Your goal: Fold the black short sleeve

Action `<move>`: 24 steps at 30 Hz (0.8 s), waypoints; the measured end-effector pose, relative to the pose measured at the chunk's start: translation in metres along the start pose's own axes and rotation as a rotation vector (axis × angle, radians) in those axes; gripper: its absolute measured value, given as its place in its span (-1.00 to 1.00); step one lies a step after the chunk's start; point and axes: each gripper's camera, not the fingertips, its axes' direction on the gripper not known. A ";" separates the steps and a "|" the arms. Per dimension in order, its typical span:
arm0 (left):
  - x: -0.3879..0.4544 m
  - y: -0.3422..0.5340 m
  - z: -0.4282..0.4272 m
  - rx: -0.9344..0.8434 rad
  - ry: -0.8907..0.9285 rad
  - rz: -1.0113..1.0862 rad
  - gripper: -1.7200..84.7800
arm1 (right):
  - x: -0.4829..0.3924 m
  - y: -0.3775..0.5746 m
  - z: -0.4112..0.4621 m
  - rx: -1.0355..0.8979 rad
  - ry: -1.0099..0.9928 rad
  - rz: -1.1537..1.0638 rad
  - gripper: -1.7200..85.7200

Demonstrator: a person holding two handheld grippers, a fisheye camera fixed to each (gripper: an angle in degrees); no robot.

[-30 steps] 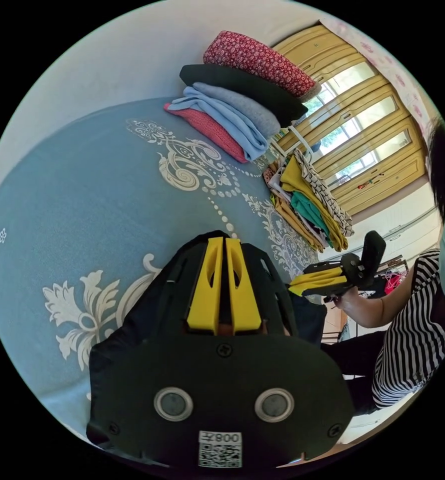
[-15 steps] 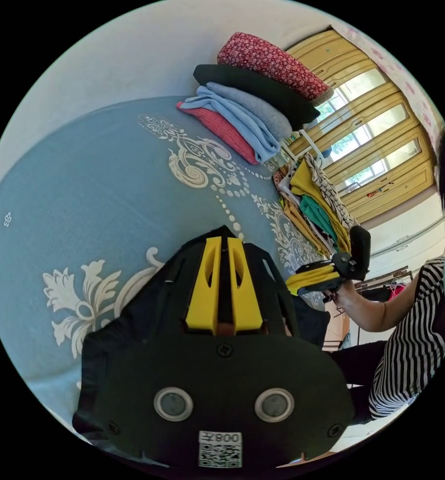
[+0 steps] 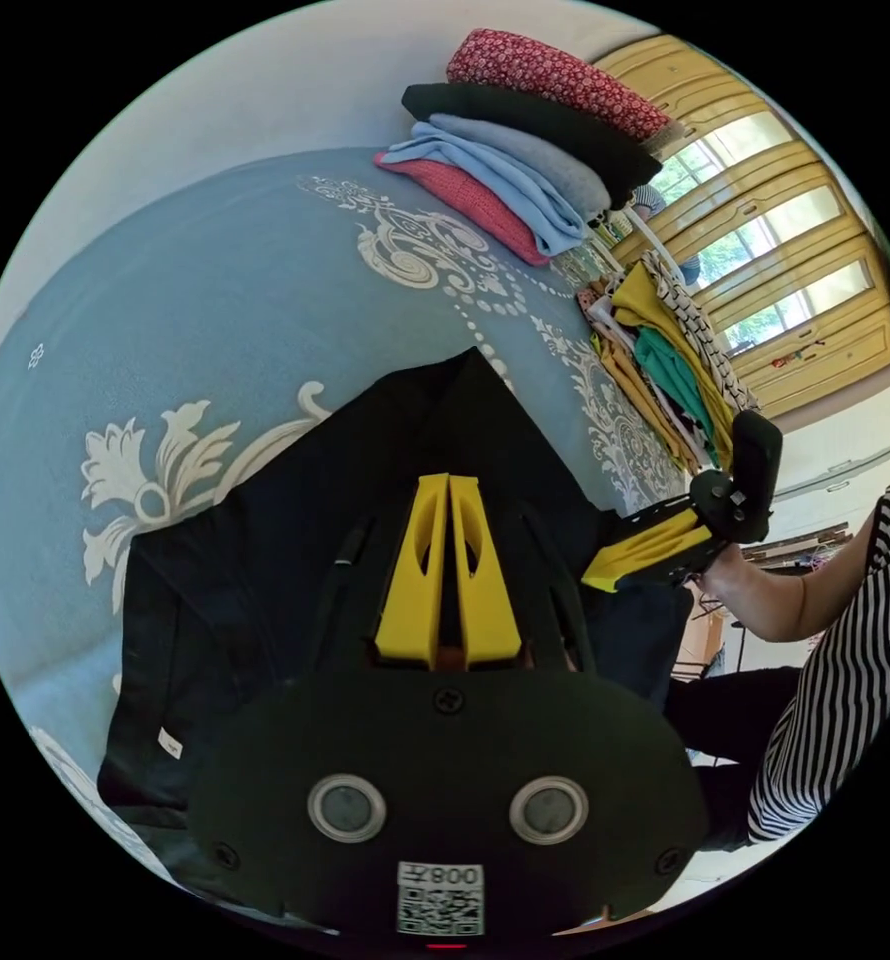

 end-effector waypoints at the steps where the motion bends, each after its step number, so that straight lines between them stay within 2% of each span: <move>1: -0.001 0.004 -0.001 0.028 -0.011 -0.004 -0.96 | 0.005 0.000 0.002 0.004 -0.022 0.024 -0.96; 7: 0.000 0.013 0.006 0.116 0.109 0.041 -0.96 | 0.014 0.000 -0.004 0.082 0.013 0.023 -0.96; 9: 0.000 0.012 0.021 0.069 0.051 0.050 -0.96 | 0.023 0.001 0.002 0.082 0.054 0.056 -0.96; 11: -0.003 0.012 0.039 0.031 -0.022 0.065 -0.96 | 0.038 0.005 0.012 0.089 -0.001 0.103 -0.96; 24: -0.036 0.080 0.047 0.181 0.023 0.027 -0.96 | 0.058 0.005 0.050 0.139 -0.053 0.149 -0.96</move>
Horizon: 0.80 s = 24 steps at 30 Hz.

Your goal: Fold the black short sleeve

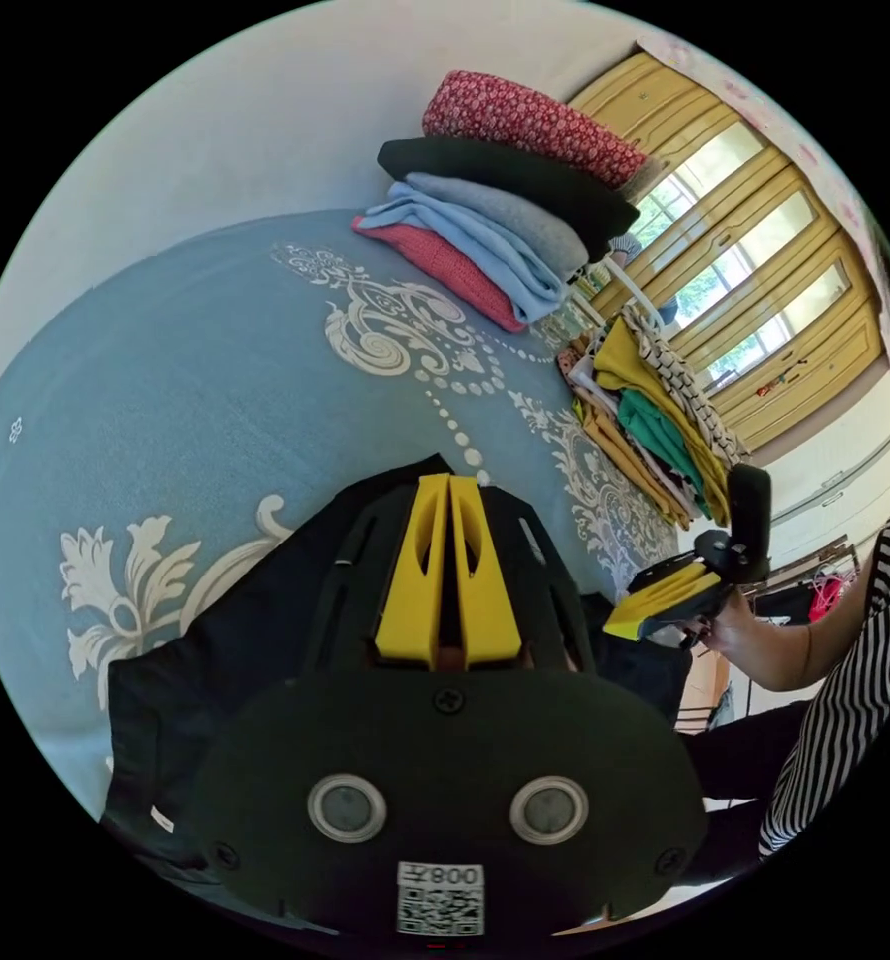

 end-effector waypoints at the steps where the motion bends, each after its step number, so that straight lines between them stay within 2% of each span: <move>1: -0.004 0.009 -0.003 0.014 0.029 -0.010 -0.96 | 0.004 0.000 0.011 -0.023 0.032 0.022 -0.96; 3: -0.009 0.024 -0.002 0.019 0.056 -0.019 -0.96 | 0.009 0.000 0.024 -0.022 0.032 0.030 -0.96; 6: -0.018 0.047 0.015 -0.059 -0.021 -0.028 -0.96 | 0.014 0.001 0.042 0.023 0.015 0.067 -0.96; 11: -0.035 0.089 0.002 0.007 0.047 -0.074 -0.96 | 0.001 0.000 0.070 0.034 -0.048 0.056 -0.96; 16: -0.036 0.153 -0.013 0.043 0.116 -0.107 -0.96 | -0.013 -0.023 0.114 0.021 0.030 -0.011 -0.96; 20: -0.044 0.203 0.016 -0.102 0.076 -0.150 -0.96 | -0.015 -0.033 0.162 -0.019 0.050 0.019 -0.96; 24: -0.054 0.241 -0.004 0.031 0.097 -0.201 -0.95 | -0.034 -0.036 0.187 -0.025 0.106 0.000 -0.96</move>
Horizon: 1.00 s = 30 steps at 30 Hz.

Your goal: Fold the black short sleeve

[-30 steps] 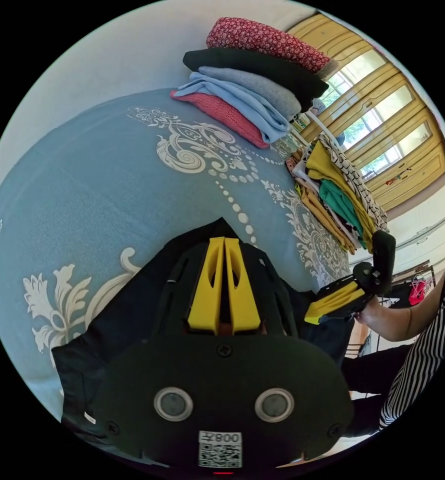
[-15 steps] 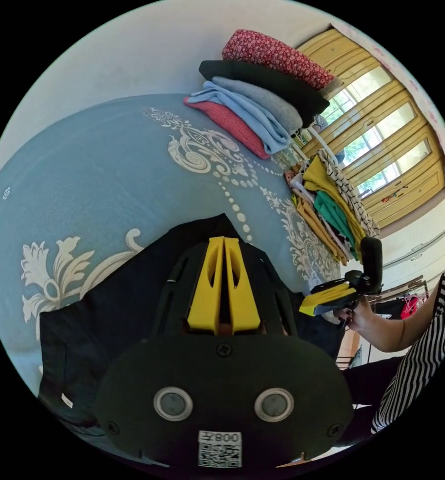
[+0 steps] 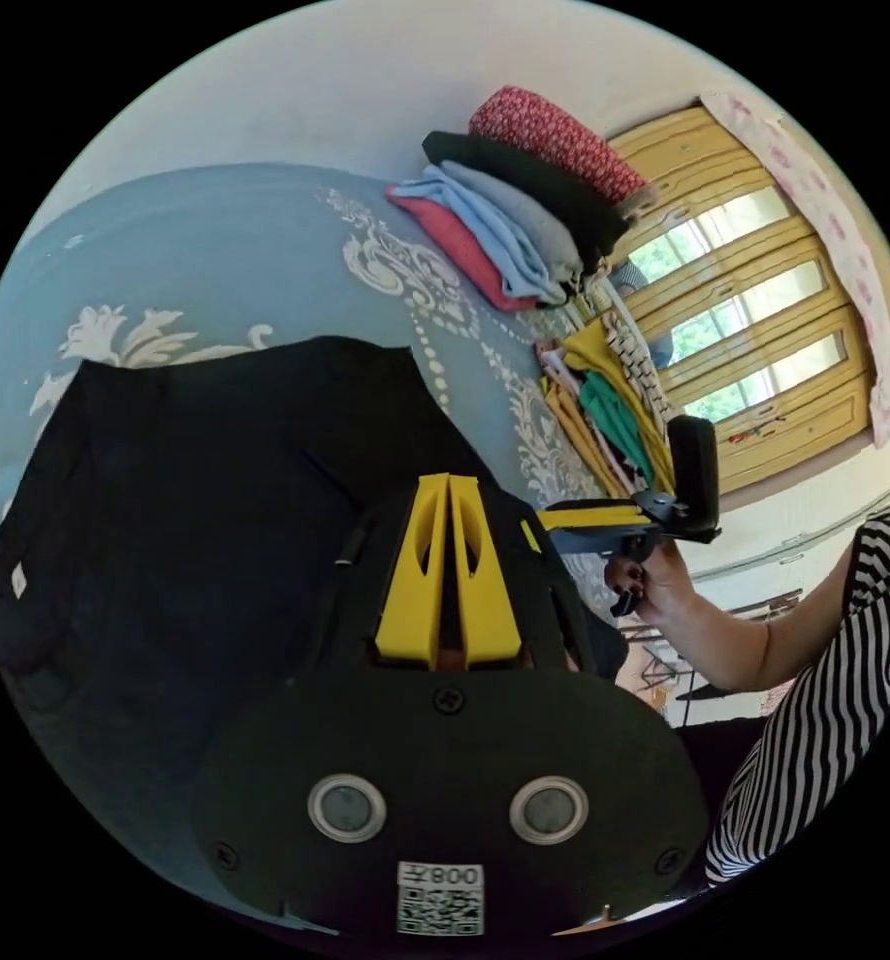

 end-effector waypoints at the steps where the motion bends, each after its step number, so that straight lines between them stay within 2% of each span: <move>1: -0.005 0.018 -0.012 0.048 0.009 -0.020 -0.95 | -0.011 -0.002 0.009 -0.011 0.015 -0.025 -0.96; 6: -0.033 0.130 -0.068 0.199 -0.029 -0.228 -0.92 | -0.078 -0.027 0.067 -0.100 -0.056 -0.216 -0.95; 11: -0.066 0.298 -0.148 0.378 -0.247 -0.692 -0.85 | -0.192 -0.067 0.181 -0.266 -0.235 -0.523 -0.90; 14: -0.075 0.376 -0.183 0.482 -0.419 -0.897 -0.81 | -0.261 -0.084 0.250 -0.341 -0.281 -0.675 -0.84; 17: -0.090 0.436 -0.198 0.581 -0.471 -1.047 -0.78 | -0.326 -0.096 0.319 -0.407 -0.304 -0.785 -0.81; 22: -0.114 0.500 -0.188 0.703 -0.398 -1.146 -0.75 | -0.420 -0.101 0.428 -0.531 -0.237 -0.930 -0.78; 30: -0.143 0.561 -0.177 0.834 -0.330 -1.158 -0.78 | -0.518 -0.110 0.550 -0.536 -0.079 -1.140 -0.79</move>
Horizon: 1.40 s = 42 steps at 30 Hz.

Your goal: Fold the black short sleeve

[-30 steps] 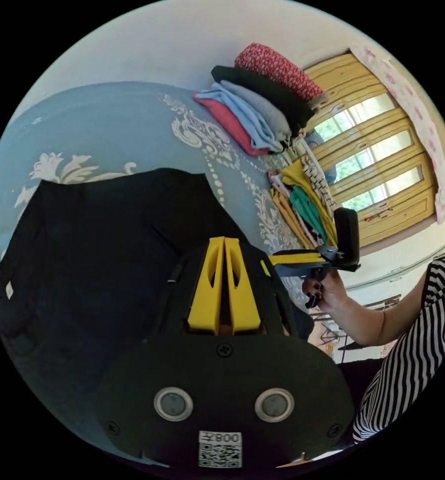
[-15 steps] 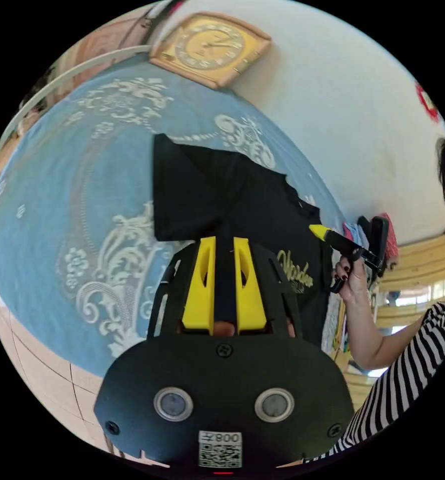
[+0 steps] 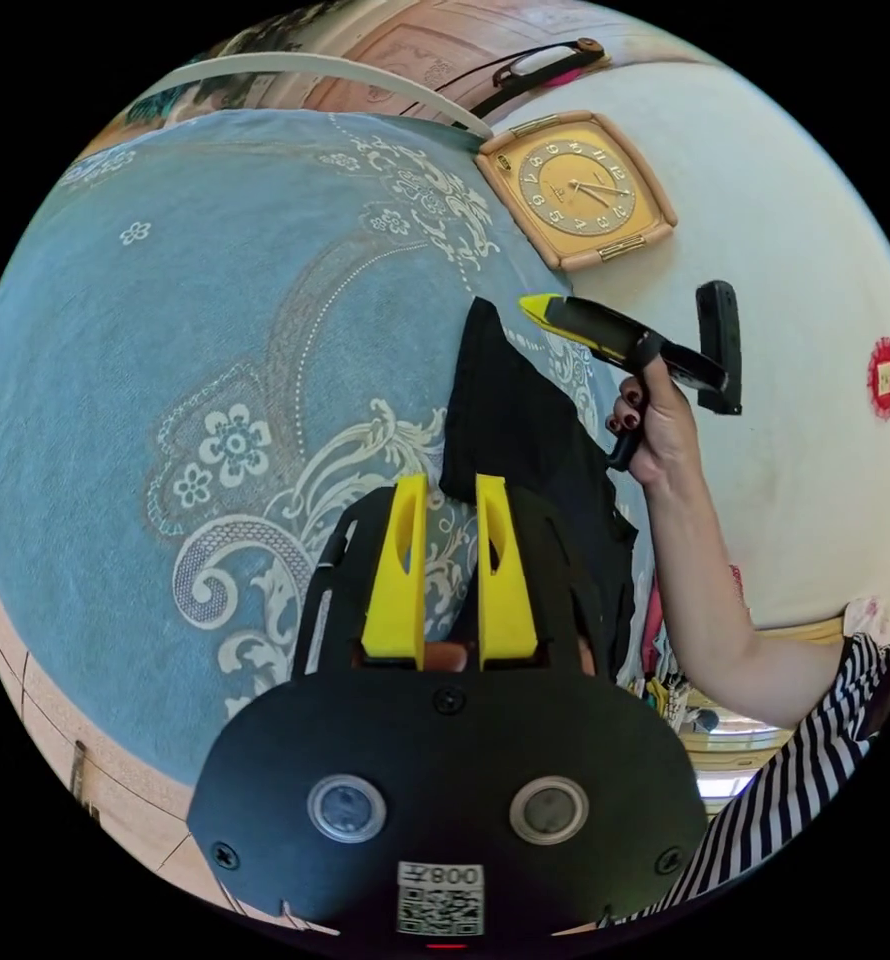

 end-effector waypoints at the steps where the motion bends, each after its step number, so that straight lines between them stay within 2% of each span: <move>1: -0.009 -0.001 0.000 0.006 0.016 -0.004 -0.79 | 0.003 -0.014 0.016 -0.041 -0.006 -0.020 -0.79; 4: -0.026 -0.005 0.002 -0.001 0.036 -0.007 -0.82 | 0.006 -0.039 0.056 -0.149 0.008 -0.076 -0.83; 6: -0.034 -0.009 0.004 -0.016 0.019 -0.005 -0.85 | 0.008 -0.046 0.065 -0.127 0.091 -0.099 -0.91; 9: -0.042 -0.013 0.005 -0.018 0.014 0.033 -0.89 | 0.022 -0.058 0.077 -0.137 0.077 -0.121 -0.94; 15: -0.032 -0.011 -0.009 0.053 0.055 0.228 -0.91 | 0.071 -0.039 0.040 0.115 -0.180 -0.093 -0.95; 20: -0.004 0.002 0.006 -0.046 0.024 0.513 -0.91 | 0.140 0.034 0.007 0.296 -0.344 0.066 -0.95; 26: 0.008 0.016 0.044 -0.203 -0.043 0.686 -0.91 | 0.198 0.101 0.020 0.299 -0.396 0.260 -0.95; 33: 0.001 0.016 0.080 -0.315 -0.113 0.711 -0.87 | 0.240 0.125 0.041 0.245 -0.330 0.388 -0.92; 36: -0.005 0.014 0.081 -0.318 -0.097 0.695 -0.84 | 0.252 0.123 0.037 0.255 -0.268 0.390 -0.89; 42: -0.028 0.004 0.075 -0.286 -0.081 0.561 -0.82 | 0.276 0.081 0.050 0.229 -0.287 0.306 -0.81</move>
